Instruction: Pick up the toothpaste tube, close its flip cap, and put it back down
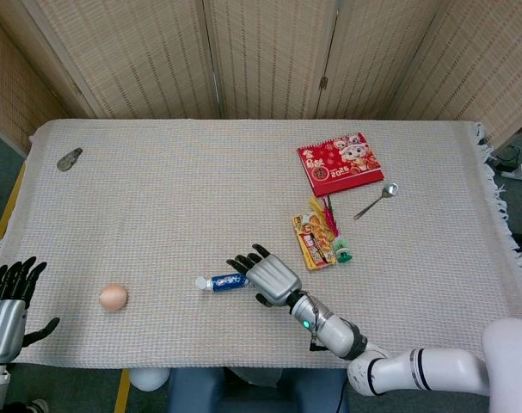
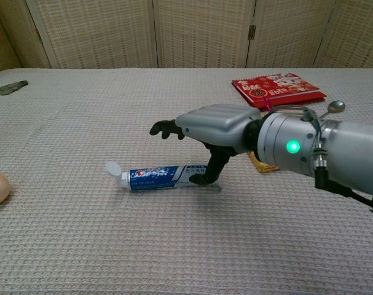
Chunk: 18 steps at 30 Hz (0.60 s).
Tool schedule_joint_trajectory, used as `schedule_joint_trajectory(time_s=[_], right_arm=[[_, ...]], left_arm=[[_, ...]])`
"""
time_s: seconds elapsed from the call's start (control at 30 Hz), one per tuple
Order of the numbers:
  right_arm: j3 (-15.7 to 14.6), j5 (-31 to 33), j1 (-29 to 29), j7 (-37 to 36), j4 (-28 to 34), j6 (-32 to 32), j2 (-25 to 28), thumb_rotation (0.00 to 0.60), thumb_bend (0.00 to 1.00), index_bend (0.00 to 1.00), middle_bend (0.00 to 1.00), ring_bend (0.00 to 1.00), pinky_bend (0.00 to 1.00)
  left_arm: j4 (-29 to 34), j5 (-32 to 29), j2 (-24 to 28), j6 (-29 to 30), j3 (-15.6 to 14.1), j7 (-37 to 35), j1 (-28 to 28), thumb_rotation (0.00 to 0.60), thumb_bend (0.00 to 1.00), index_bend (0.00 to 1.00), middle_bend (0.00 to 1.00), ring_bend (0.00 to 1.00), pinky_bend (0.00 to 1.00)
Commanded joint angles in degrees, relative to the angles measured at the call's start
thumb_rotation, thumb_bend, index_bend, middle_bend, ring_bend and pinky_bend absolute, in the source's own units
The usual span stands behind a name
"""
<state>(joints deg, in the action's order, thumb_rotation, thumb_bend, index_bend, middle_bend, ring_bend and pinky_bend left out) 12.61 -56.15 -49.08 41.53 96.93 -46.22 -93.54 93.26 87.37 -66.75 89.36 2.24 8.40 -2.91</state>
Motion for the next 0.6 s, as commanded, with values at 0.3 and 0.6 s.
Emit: schedule_joint_trajectory(time_s=[0.3,0.6], right_arm=[[-1.3,10.3,-8.7,7.3,-11.8,-2.9,-11.4,0.6,0.38,0.25,0.24,0.27,0.19],[-2.1,12.2,-10.0,6.3,-14.1,-3.5,-12.2,0.6,0.39,0.28,0.27,0.31,0.2]], left_arm=[[-1.5,-0.4,0.2,0.4,0.0,-2.1,0.6,0.6,0.21,0.14,0.08,0.08,0.0],[-2.5,-0.7,0.0,0.3,0.0,-2.8,0.8,0.6,0.21,0.14,0.08,0.08,0.0]])
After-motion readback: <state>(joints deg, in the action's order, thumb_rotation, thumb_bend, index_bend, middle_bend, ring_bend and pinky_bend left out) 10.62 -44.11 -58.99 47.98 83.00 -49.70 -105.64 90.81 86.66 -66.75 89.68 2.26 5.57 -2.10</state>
